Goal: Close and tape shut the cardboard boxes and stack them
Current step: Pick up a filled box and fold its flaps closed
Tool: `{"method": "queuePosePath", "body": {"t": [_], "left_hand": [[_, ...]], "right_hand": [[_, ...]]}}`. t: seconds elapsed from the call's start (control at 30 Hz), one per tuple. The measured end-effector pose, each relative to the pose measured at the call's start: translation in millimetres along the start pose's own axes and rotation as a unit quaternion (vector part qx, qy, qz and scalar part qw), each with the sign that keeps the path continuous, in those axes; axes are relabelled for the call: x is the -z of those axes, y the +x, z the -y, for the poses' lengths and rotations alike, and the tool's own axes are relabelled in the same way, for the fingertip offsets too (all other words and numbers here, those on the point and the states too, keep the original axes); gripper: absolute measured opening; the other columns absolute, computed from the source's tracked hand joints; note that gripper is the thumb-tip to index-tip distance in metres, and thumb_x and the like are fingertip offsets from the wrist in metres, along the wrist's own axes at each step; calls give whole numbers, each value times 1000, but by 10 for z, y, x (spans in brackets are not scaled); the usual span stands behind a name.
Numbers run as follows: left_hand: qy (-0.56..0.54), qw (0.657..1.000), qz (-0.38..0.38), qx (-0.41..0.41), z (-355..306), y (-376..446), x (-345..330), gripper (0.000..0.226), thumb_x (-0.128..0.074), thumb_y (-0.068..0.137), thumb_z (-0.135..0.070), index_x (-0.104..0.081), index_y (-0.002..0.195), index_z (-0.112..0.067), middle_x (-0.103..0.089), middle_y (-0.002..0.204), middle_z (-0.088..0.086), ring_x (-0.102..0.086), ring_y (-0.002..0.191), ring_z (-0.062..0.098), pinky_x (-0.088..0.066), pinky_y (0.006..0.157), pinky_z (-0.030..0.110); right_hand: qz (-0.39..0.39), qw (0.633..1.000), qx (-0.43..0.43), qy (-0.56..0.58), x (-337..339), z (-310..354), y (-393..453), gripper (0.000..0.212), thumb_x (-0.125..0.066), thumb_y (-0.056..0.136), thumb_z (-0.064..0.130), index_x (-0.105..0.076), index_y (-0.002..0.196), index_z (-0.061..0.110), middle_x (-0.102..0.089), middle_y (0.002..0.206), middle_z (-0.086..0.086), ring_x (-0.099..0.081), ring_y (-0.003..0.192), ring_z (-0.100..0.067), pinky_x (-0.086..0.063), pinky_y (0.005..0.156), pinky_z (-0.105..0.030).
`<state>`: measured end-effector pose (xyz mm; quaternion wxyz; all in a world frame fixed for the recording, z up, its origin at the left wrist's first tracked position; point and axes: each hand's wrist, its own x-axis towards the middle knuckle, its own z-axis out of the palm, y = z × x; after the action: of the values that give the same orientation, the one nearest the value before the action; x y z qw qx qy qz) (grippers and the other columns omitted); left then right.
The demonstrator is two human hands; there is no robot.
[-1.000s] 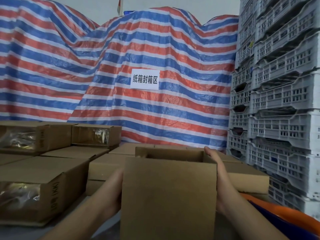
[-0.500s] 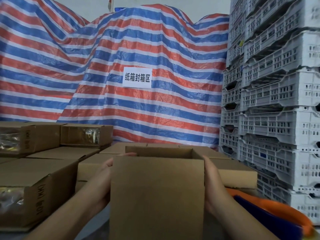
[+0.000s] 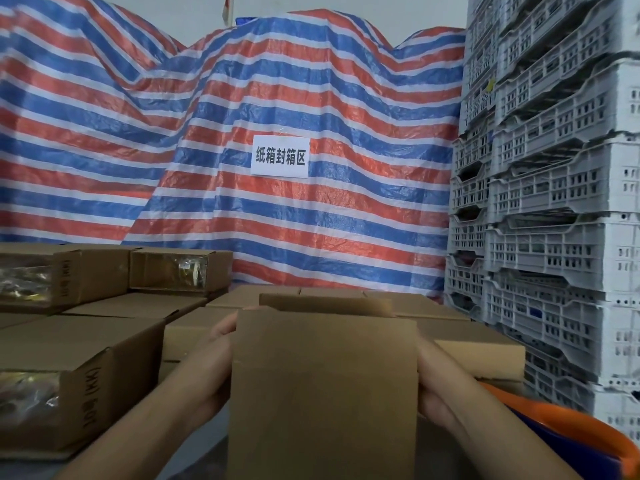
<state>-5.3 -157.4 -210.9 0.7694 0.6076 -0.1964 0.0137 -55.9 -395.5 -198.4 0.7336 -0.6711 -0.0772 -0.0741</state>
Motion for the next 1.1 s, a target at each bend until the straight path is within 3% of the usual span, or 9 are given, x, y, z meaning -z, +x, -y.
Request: {"method": "queuePosePath", "body": {"t": [0.07,0.2,0.27,0.33,0.43,0.6,0.7,0.87,1.1], "left_hand": [[33,999,-40,9,12,11,-5,32,-65,75,-16,-72,55,-40,-70,57,4,-65,44,15,-47,36,23],[68,996,-51,4,11,-61,21,26,-55,95,-36,-69,86,-17,-67,50,-2,-67,50,20,-46,47,26],[23,999,8,36,-23,8,86,66,-43,81,-74,-77,89,-18,-76,76,4,-74,69,20,-55,54,24],[-4,996,76,36,-47,-15,155,78,-36,70,-85,-79,95,-25,-75,102,10,-73,92,22,-58,63,25],[-2,994,106,28,-20,-26,185,69,-37,67,-78,-79,96,-31,-74,106,6,-72,96,19,-58,66,22],[-7,993,113,26,18,2,139,62,-80,49,-68,-80,91,-23,-76,97,9,-74,85,20,-58,58,23],[6,992,122,18,8,-7,115,40,-72,60,-60,-79,88,-33,-75,100,6,-73,88,18,-57,62,21],[51,996,76,15,22,-6,76,42,-72,65,-48,-78,97,-22,-74,102,11,-73,87,21,-56,65,26],[96,993,67,10,15,1,56,27,-62,74,-39,-78,90,-24,-74,95,10,-71,78,18,-54,68,31]], "right_hand": [[-3,1000,-4,5,13,-19,22,28,-74,55,31,-72,78,15,-68,60,-5,-67,52,-18,-51,54,-30],[-12,1000,-18,3,10,-17,37,32,-74,58,29,-69,84,12,-68,61,-6,-66,52,-19,-51,53,-30],[-12,1000,-15,-1,17,-23,32,32,-73,61,29,-68,88,12,-68,61,-5,-66,52,-18,-50,52,-31],[-11,1000,-10,0,27,-16,30,21,-72,60,28,-73,77,14,-66,59,-5,-65,50,-17,-50,48,-29],[-14,1000,-8,9,41,12,29,10,-72,57,28,-76,55,19,-66,56,-4,-65,47,-16,-50,44,-25],[-19,1000,-8,13,121,-14,71,11,-73,57,31,-76,54,21,-68,57,-4,-66,49,-17,-51,44,-26],[-14,1000,-4,18,150,-54,116,14,-74,60,33,-79,63,20,-72,67,-8,-71,57,-21,-54,48,-27],[-5,999,-7,53,245,-108,215,16,-64,90,17,-79,87,23,-76,87,-16,-75,73,-27,-58,59,-34],[18,995,-18,97,266,-129,236,23,-59,92,10,-72,111,16,-75,95,-22,-75,74,-28,-58,57,-33]]}}
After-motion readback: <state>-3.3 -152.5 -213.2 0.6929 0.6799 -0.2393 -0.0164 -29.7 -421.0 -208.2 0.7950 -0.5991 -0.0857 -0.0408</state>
